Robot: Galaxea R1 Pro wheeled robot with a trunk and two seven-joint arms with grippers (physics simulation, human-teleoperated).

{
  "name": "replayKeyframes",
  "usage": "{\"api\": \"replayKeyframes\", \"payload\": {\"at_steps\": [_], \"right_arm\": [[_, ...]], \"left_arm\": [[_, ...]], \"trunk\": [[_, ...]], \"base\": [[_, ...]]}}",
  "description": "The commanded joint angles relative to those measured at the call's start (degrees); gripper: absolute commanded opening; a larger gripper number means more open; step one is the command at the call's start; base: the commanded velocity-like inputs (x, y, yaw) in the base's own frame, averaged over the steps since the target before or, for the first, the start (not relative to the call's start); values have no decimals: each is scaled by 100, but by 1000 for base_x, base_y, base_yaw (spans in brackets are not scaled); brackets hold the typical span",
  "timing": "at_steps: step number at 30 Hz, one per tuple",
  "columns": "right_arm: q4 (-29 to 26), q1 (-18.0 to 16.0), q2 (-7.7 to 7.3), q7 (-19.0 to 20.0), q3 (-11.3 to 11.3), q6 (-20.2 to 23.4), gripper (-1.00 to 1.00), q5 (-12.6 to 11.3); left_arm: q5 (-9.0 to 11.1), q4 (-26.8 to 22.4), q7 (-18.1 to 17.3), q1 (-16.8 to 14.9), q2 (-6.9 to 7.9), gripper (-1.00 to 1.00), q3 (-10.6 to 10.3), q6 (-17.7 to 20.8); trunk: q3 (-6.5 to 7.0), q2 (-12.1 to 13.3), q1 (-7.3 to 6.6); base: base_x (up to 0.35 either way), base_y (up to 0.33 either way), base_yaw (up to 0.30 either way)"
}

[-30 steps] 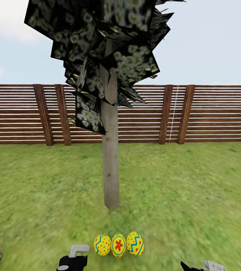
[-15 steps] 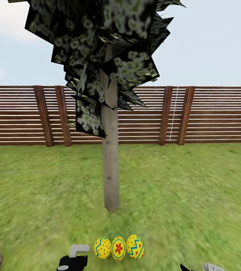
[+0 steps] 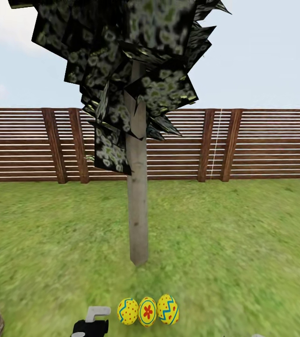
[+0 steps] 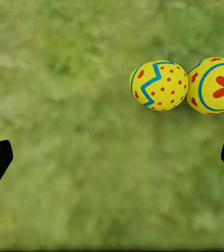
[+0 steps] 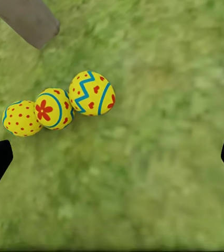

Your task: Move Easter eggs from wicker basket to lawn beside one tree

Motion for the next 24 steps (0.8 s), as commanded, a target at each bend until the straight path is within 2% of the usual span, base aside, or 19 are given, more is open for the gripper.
{"api": "replayKeyframes", "payload": {"at_steps": [1,6,24], "right_arm": [[8,-5,3,41,-19,30,100,30],[28,-5,2,40,0,29,100,30],[117,-5,2,40,17,27,100,44]], "left_arm": [[48,6,26,12,1,100,-50,-21],[51,9,29,36,-4,100,-50,-19],[77,9,44,43,-18,100,-24,-3]], "trunk": [[-6,-3,-1],[-6,-3,-1],[317,719,-396]], "base": [[0,0,0],[0,0,0],[0,0,0]]}}
